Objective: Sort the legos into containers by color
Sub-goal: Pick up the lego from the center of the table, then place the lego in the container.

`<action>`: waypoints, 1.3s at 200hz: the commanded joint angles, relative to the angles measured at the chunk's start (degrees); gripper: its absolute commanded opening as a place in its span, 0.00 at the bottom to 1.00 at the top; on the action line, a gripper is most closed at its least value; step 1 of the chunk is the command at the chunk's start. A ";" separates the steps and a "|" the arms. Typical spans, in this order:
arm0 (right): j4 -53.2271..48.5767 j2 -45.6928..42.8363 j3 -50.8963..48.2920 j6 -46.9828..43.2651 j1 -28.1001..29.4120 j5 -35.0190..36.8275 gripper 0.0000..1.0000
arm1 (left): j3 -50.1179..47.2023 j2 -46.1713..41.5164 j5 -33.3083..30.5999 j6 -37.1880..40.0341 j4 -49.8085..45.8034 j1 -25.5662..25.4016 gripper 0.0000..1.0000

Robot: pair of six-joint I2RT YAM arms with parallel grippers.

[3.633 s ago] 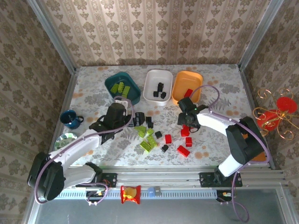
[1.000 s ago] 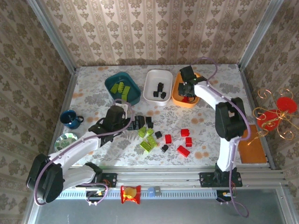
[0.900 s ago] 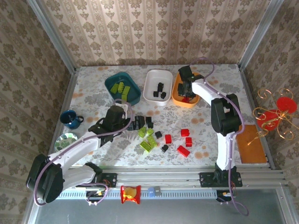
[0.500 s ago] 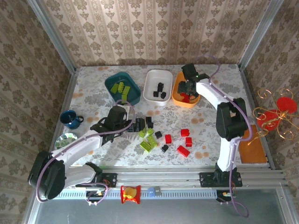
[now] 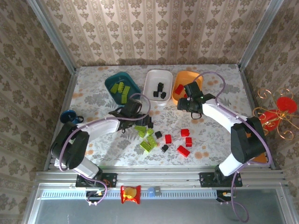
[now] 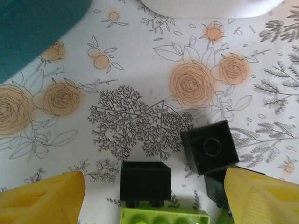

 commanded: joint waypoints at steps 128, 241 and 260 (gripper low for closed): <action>2.03 -6.54 -2.96 1.93 -0.26 0.24 0.69 | 0.36 5.34 -3.38 0.97 -0.19 -1.09 0.37; 4.68 -10.27 -11.38 5.81 1.80 -1.36 0.69 | 34.11 17.22 0.52 3.88 -6.78 -0.71 0.32; 3.99 -13.06 -12.47 5.93 2.37 -1.35 0.69 | 43.06 24.99 1.92 3.46 -9.56 0.98 0.31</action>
